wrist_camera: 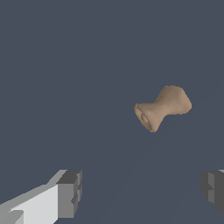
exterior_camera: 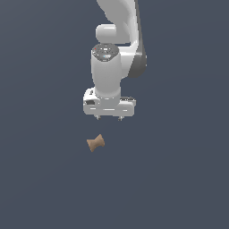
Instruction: Pick up the object and move it to a goal position.
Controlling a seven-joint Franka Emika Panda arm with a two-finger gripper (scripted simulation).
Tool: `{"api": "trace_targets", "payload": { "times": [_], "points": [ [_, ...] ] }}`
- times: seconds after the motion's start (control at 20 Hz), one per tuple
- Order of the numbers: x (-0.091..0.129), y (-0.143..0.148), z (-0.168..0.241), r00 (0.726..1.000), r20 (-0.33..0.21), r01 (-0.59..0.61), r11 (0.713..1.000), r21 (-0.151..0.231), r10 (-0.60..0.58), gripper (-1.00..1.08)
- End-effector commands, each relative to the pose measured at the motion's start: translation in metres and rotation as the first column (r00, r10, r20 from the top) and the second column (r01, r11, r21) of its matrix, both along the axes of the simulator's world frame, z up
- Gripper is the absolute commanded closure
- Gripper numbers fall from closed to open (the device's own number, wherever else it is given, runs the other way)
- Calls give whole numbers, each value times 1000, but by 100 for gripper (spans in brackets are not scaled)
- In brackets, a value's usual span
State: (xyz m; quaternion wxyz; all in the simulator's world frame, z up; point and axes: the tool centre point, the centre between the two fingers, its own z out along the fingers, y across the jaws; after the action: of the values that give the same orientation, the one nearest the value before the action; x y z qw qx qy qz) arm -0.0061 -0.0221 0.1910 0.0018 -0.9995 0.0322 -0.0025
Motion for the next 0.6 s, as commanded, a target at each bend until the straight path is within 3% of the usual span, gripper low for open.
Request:
{"api": "trace_targets", "payload": {
  "times": [0.0,0.55],
  "points": [
    [0,0,-1,1000,-1,5,1000,0,-5,-92],
    [8,-10,-13,988,-4,153,988,6,-152,-92]
  ]
}}
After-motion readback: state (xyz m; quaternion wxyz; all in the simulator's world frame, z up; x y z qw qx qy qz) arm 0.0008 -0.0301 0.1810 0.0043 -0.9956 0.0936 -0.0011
